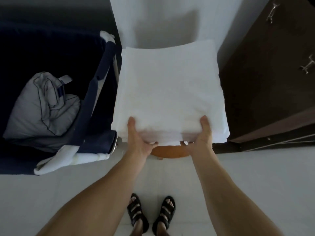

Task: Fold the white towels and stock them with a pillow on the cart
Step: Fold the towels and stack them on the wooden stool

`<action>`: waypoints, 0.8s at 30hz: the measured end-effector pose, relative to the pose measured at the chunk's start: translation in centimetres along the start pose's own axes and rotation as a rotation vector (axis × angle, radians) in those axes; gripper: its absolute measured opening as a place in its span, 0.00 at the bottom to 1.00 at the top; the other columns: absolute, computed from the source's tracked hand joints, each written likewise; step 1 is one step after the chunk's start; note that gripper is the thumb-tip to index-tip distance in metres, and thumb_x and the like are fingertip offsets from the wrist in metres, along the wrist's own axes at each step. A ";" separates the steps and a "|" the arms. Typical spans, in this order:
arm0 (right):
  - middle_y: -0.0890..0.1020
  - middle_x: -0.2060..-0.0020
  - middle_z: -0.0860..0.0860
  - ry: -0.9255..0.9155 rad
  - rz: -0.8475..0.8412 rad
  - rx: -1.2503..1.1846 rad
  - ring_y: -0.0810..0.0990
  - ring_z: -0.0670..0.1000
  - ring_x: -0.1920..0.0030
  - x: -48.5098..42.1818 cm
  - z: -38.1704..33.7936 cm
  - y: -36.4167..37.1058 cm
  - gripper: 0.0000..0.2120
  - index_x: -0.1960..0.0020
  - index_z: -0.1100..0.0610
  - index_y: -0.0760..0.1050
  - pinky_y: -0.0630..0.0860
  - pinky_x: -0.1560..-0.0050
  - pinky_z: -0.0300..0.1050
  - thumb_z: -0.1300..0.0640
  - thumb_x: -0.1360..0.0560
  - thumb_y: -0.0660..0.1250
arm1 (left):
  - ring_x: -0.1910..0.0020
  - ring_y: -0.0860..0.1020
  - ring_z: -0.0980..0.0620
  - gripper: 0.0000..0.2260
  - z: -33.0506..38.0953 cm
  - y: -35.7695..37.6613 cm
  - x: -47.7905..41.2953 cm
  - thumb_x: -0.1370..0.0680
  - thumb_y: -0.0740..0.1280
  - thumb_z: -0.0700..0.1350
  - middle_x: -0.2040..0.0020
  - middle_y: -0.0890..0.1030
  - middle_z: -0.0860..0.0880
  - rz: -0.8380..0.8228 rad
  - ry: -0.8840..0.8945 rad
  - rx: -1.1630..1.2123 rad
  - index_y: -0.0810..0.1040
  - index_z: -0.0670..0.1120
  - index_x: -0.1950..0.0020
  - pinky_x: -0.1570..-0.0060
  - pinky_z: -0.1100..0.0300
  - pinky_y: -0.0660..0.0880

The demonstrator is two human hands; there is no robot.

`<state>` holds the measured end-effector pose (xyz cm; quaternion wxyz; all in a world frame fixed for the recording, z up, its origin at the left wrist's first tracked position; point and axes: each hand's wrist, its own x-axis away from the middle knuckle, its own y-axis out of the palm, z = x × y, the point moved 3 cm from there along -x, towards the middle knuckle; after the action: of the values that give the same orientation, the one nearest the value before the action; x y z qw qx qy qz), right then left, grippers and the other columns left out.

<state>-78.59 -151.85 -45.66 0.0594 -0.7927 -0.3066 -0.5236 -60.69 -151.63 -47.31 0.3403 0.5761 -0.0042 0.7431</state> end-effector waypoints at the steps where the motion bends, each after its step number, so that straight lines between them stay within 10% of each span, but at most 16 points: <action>1: 0.85 0.48 0.48 0.002 0.003 0.016 0.84 0.54 0.49 0.2 -0.2 0.1 0.37 0.40 0.47 0.77 0.78 0.45 0.55 0.41 0.45 0.83 | 0.34 0.71 0.39 0.29 0.1 0.4 0.4 0.31 0.70 0.65 0.40 0.77 0.47 0.000 0.004 -0.006 0.74 0.51 0.35 0.31 0.32 0.60; 6: 0.83 0.50 0.47 0.040 -0.002 0.132 0.82 0.51 0.52 0.7 -1.7 0.9 0.31 0.46 0.50 0.80 0.74 0.50 0.47 0.39 0.45 0.82 | 0.45 0.77 0.43 0.28 1.1 0.7 0.9 0.34 0.72 0.66 0.44 0.81 0.47 0.037 -0.021 -0.049 0.78 0.48 0.43 0.37 0.42 0.70; 12: 0.71 0.31 0.49 -0.005 -0.018 0.078 0.68 0.56 0.29 0.1 -0.2 -0.2 0.56 0.28 0.49 0.69 0.68 0.32 0.67 0.26 0.49 0.77 | 0.50 0.79 0.47 0.26 0.3 0.5 0.4 0.35 0.73 0.65 0.49 0.82 0.50 0.081 0.039 -0.065 0.79 0.49 0.46 0.38 0.47 0.71; 24: 0.71 0.32 0.46 -0.248 0.087 -0.044 0.70 0.54 0.32 -0.5 -3.9 0.0 0.67 0.23 0.41 0.53 0.68 0.30 0.61 0.27 0.56 0.79 | 0.49 0.83 0.46 0.28 2.8 2.5 1.5 0.40 0.77 0.60 0.51 0.86 0.51 0.113 0.239 -0.101 0.80 0.50 0.43 0.45 0.48 0.77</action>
<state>-81.80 -153.73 -44.34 0.0265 -0.8650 -0.2654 -0.4251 -59.73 -153.96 -44.09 0.3246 0.4646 -0.0332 0.8232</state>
